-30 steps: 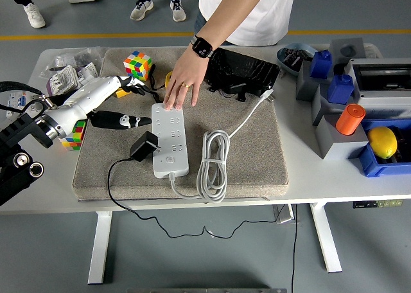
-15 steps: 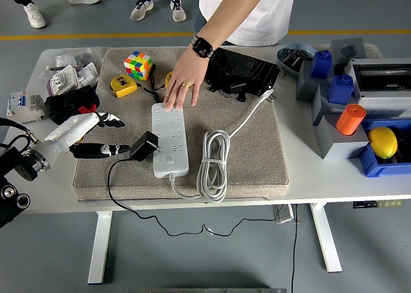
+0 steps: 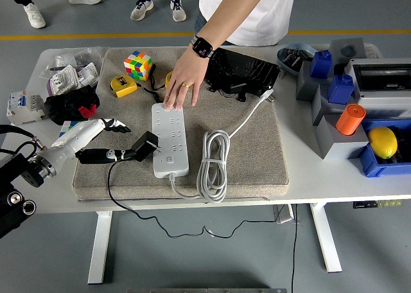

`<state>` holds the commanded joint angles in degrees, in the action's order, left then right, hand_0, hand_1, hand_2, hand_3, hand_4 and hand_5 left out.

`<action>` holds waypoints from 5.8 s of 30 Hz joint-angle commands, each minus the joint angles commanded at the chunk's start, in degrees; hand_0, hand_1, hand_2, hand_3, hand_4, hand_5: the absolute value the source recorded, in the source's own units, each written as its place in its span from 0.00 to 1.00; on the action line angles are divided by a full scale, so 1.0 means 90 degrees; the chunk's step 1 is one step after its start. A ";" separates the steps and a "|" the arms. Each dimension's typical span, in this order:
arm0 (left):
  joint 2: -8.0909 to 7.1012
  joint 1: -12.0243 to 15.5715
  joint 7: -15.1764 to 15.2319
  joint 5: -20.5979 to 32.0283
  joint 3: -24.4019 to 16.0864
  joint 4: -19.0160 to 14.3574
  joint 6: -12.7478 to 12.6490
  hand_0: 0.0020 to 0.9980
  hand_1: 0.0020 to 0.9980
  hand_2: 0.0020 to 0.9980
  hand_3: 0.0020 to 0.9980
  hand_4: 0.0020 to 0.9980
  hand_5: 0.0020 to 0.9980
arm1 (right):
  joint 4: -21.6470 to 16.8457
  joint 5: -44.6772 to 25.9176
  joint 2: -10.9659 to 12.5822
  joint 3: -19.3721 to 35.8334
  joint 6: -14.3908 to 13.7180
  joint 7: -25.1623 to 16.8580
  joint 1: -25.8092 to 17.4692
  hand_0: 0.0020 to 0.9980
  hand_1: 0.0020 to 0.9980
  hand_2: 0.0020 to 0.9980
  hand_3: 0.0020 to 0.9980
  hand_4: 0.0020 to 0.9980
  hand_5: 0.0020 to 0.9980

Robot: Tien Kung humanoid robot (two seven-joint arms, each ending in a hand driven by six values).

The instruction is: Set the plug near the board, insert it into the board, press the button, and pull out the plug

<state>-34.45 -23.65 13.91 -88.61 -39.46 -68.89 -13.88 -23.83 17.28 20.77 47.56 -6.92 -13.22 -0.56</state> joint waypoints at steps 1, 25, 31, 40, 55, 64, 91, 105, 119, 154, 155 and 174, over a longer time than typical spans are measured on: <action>0.0012 -0.0012 -0.0010 -0.0003 0.0038 -0.0017 -0.0009 0.69 0.73 0.73 0.72 1.00 0.83 | 0.0000 -0.0001 0.0000 0.0001 -0.0001 0.0001 -0.0001 0.71 0.71 0.71 0.60 1.00 0.60; 0.0169 -0.0167 -0.0073 0.0016 0.0387 0.0010 -0.0023 0.69 0.73 0.72 0.72 1.00 0.79 | -0.0007 0.0000 -0.0014 0.0045 -0.0004 -0.0005 -0.0009 0.71 0.71 0.71 0.60 1.00 0.60; 0.0155 -0.0168 -0.0054 -0.0004 0.0400 -0.0091 -0.0051 0.68 0.72 0.72 0.71 1.00 0.78 | -0.0011 0.0004 -0.0012 0.0055 -0.0002 -0.0006 -0.0005 0.71 0.71 0.71 0.60 1.00 0.60; 0.0184 -0.0177 -0.0106 -0.0037 0.0496 -0.0101 -0.0045 0.67 0.72 0.71 0.71 1.00 0.78 | -0.0009 0.0003 -0.0020 0.0045 -0.0002 -0.0008 -0.0013 0.71 0.71 0.71 0.60 1.00 0.60; 0.0126 -0.0193 -0.0070 -0.0086 0.0465 -0.0254 -0.0023 0.67 0.71 0.71 0.70 1.00 0.76 | -0.0008 -0.0001 -0.0022 0.0070 0.0005 -0.0022 -0.0006 0.71 0.71 0.71 0.60 1.00 0.60; 0.0027 -0.0231 -0.0091 -0.0175 0.0473 -0.0440 0.0020 0.66 0.70 0.70 0.70 0.99 0.75 | -0.0010 -0.0006 -0.0016 0.0071 0.0005 -0.0036 -0.0008 0.71 0.71 0.71 0.60 1.00 0.60; -0.0044 -0.0244 -0.0101 -0.0221 0.0253 -0.0331 -0.0017 0.66 0.70 0.69 0.69 0.96 0.73 | -0.0010 -0.0001 -0.0031 0.0075 0.0011 -0.0037 0.0012 0.71 0.71 0.71 0.60 1.00 0.60; 0.0006 -0.0287 -0.0165 -0.0191 0.0550 -0.0175 0.0036 0.65 0.70 0.69 0.69 0.96 0.72 | -0.0008 -0.0020 0.0004 0.0007 0.0008 -0.0046 0.0009 0.71 0.71 0.71 0.60 1.00 0.59; 0.0063 -0.0361 -0.0147 -0.0183 0.0669 -0.0264 0.0000 0.66 0.69 0.69 0.69 0.95 0.72 | -0.0010 -0.0026 0.0004 -0.0038 0.0006 -0.0048 0.0012 0.71 0.71 0.71 0.60 1.00 0.59; 0.0245 -0.0673 -0.0182 -0.0241 0.0905 -0.0390 0.0013 0.65 0.69 0.69 0.69 0.94 0.72 | -0.0033 0.0010 -0.0046 0.0096 0.0000 -0.0056 0.0010 0.71 0.71 0.71 0.60 1.00 0.59; 0.0256 -0.0685 -0.0189 -0.0246 0.0909 -0.0388 0.0016 0.65 0.69 0.69 0.69 0.94 0.72 | -0.0032 0.0009 -0.0047 0.0099 0.0000 -0.0057 0.0012 0.71 0.71 0.71 0.60 1.00 0.59; 0.0450 -0.0865 -0.0264 -0.0237 0.1116 -0.0309 0.0053 0.65 0.69 0.69 0.69 0.94 0.73 | -0.0033 0.0010 -0.0062 0.0111 -0.0001 -0.0065 0.0025 0.71 0.71 0.71 0.60 1.00 0.59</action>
<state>-30.40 -31.44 11.53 -90.74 -29.42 -71.67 -13.40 -24.13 17.37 20.21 48.56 -6.92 -13.81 -0.33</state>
